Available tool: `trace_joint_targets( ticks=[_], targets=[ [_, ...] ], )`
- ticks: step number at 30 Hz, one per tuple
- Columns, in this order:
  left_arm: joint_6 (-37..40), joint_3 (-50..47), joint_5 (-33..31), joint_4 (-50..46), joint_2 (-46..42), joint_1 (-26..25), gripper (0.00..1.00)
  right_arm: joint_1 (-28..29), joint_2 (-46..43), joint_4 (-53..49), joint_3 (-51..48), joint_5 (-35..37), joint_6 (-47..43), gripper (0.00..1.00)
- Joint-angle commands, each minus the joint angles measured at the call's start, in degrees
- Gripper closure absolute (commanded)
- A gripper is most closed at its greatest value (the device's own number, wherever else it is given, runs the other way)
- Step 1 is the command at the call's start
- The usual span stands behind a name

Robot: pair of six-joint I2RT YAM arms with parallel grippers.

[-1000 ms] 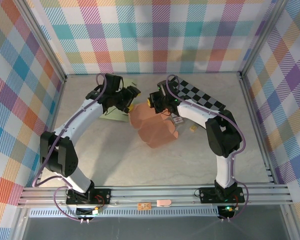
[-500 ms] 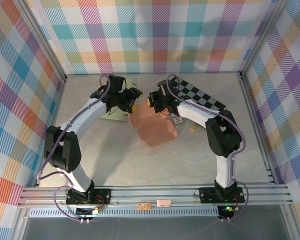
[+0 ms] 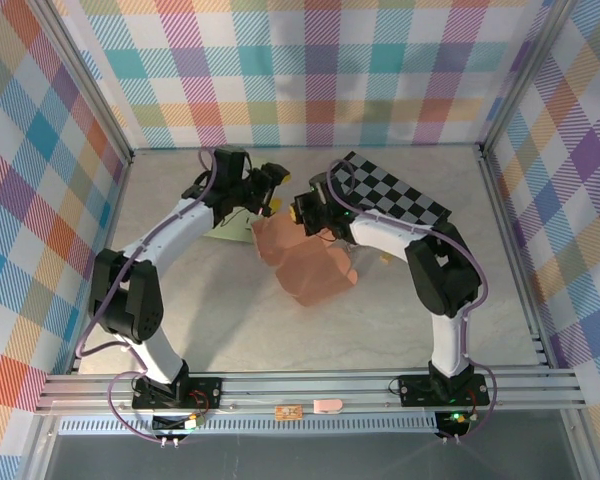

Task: Fold the paper box

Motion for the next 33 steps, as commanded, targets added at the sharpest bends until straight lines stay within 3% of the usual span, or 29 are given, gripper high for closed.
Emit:
trace_joint_targets(
  ticks=[1,4,7,11,16,26,33],
  targets=[
    [6.1,-0.5,1.8,-11.5,-6.8,4.8,0.34,0.2,-1.9,9.0,-1.3,2.8,-2.3,1.00],
    [13.5,-5.3,0.8,-17.9,-10.6,9.7,0.39,0.5,-1.1,15.2,-2.6,3.0,-5.1,1.00],
    [18.1,-12.1,0.1,-18.9,-14.5,13.7,0.53,0.8,0.6,23.3,-4.3,1.4,-7.5,1.00],
    [24.3,-17.4,-4.4,-20.9,-16.3,13.9,0.67,1.3,3.0,33.2,-6.7,-0.7,-12.6,1.00],
    [26.6,-22.5,-6.3,-18.4,-17.3,14.0,0.72,1.4,5.3,42.3,-10.1,-2.7,-14.5,1.00],
    [32.4,-27.6,-3.4,-9.6,-16.5,14.0,0.81,1.4,3.8,42.2,-17.0,-3.6,-17.1,1.00],
    [40.3,-31.4,0.5,-5.0,-15.5,13.5,0.81,1.4,4.6,41.3,-16.5,-4.5,-16.7,1.00]
  ],
)
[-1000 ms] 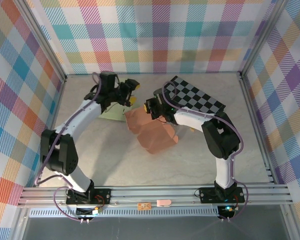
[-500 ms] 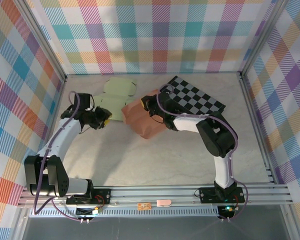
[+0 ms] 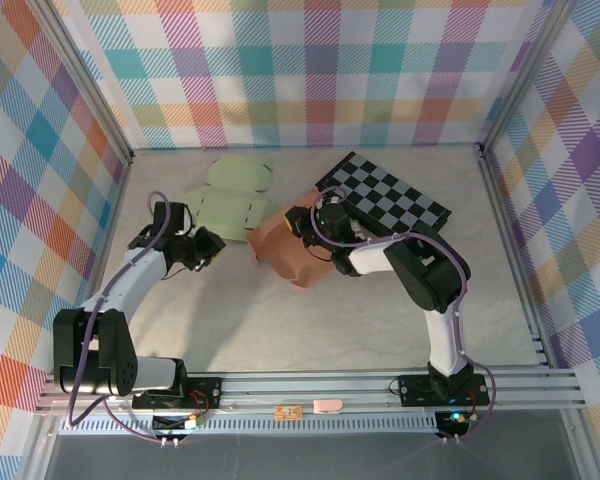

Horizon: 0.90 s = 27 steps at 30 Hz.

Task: Fold the paper box

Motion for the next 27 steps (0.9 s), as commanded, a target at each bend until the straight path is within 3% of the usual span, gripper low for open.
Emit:
trace_joint_targets(
  ticks=[1,6,10,14,27],
  targets=[
    [7.3,-1.2,2.0,2.9,0.8,-0.8,0.79,0.3,-0.1,-0.6,-0.5,-1.1,-1.6,1.00],
    [15.6,-2.9,3.2,7.8,2.9,-3.1,0.75,0.3,0.1,-1.2,-0.1,-1.3,-1.1,1.00],
    [22.1,-4.5,0.6,12.7,3.5,-7.0,0.74,0.3,0.2,-2.0,0.8,-1.7,-0.8,1.00],
    [24.1,-6.0,0.3,17.8,4.4,-7.4,0.71,0.3,0.0,-2.7,1.1,-1.8,-0.6,1.00],
    [27.4,-1.7,0.8,19.8,11.2,-10.1,0.63,0.3,0.1,-4.1,3.3,-1.9,0.4,1.00]
  ],
)
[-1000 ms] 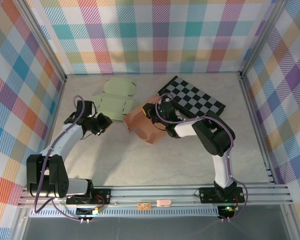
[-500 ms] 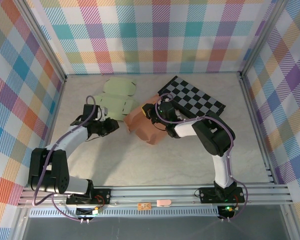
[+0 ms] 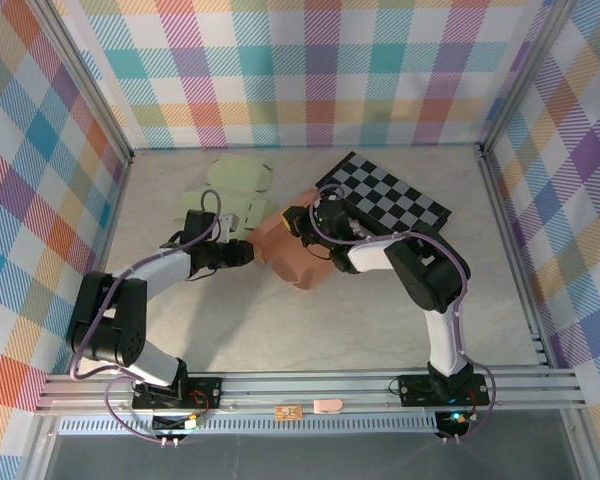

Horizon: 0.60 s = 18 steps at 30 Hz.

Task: Fold the paper box

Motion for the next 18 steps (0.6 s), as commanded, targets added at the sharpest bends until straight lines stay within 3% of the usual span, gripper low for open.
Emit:
trace_joint_targets(
  ticks=[1,18],
  targets=[
    [1.8,1.5,-0.1,2.6,0.7,-1.5,0.63,0.3,0.1,-0.6,1.4,-0.7,0.3,1.00],
    [-2.0,2.3,-5.9,7.4,3.0,-6.7,0.63,0.3,-0.1,-1.8,2.5,0.5,2.2,1.00]
  ],
)
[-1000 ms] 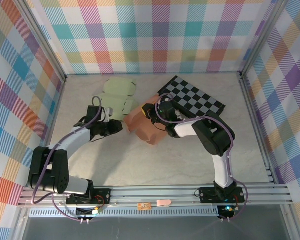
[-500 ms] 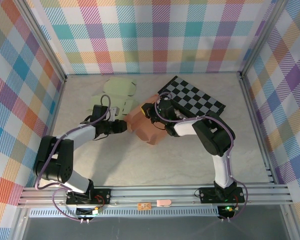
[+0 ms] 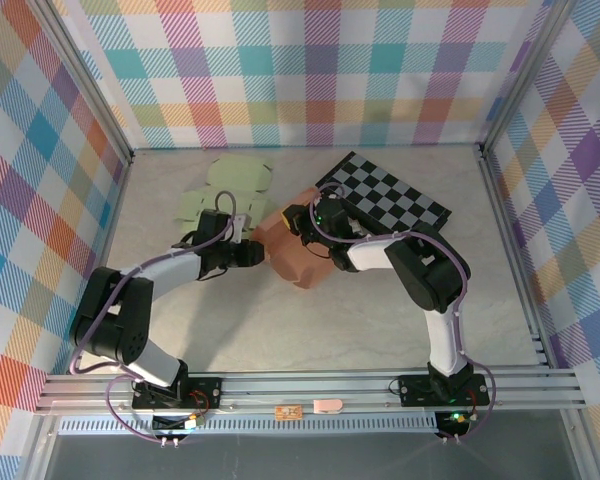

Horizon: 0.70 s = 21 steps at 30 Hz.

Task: Fold the paper box

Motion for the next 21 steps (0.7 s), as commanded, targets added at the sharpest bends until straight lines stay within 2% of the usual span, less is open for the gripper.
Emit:
trace_joint_targets(
  ticks=[1,14,21],
  targets=[
    [-1.5,2.0,-1.3,3.8,1.1,-1.1,0.64,0.3,-0.2,-0.5,1.5,-0.4,0.8,1.00],
    [-2.2,3.3,-4.4,6.5,2.8,-3.5,0.67,0.3,-1.6,-1.6,0.7,0.5,1.9,1.00],
    [-2.0,4.8,-7.7,6.3,4.0,-3.7,0.61,0.4,-2.1,-3.6,0.8,0.9,1.8,1.00]
  ],
)
